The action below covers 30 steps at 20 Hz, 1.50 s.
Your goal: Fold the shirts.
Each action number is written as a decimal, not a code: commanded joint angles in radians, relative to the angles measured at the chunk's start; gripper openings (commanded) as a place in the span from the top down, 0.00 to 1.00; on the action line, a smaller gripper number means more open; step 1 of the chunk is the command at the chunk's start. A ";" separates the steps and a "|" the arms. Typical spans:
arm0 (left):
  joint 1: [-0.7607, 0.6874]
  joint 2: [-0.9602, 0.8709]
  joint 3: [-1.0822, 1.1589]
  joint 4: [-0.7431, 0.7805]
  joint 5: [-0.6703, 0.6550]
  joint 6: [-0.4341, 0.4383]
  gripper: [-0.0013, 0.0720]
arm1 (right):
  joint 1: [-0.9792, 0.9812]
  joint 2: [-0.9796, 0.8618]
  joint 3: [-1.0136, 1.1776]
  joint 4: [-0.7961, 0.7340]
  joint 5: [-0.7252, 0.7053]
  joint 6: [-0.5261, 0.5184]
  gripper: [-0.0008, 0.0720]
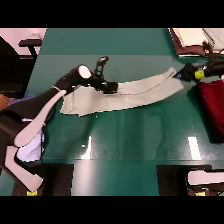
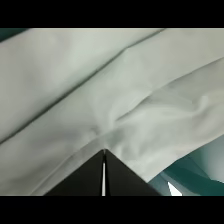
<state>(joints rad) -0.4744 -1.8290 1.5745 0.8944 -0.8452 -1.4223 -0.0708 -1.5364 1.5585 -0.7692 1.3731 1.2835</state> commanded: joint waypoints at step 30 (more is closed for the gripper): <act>0.554 0.426 0.339 0.224 -0.401 -0.016 0.95 | 0.752 -0.279 0.304 0.175 -0.168 -0.109 0.57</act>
<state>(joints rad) 0.0578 -1.4235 1.9137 1.1114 -1.2098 -1.4548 0.7345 -1.7977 1.8633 -0.4908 1.0714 1.1221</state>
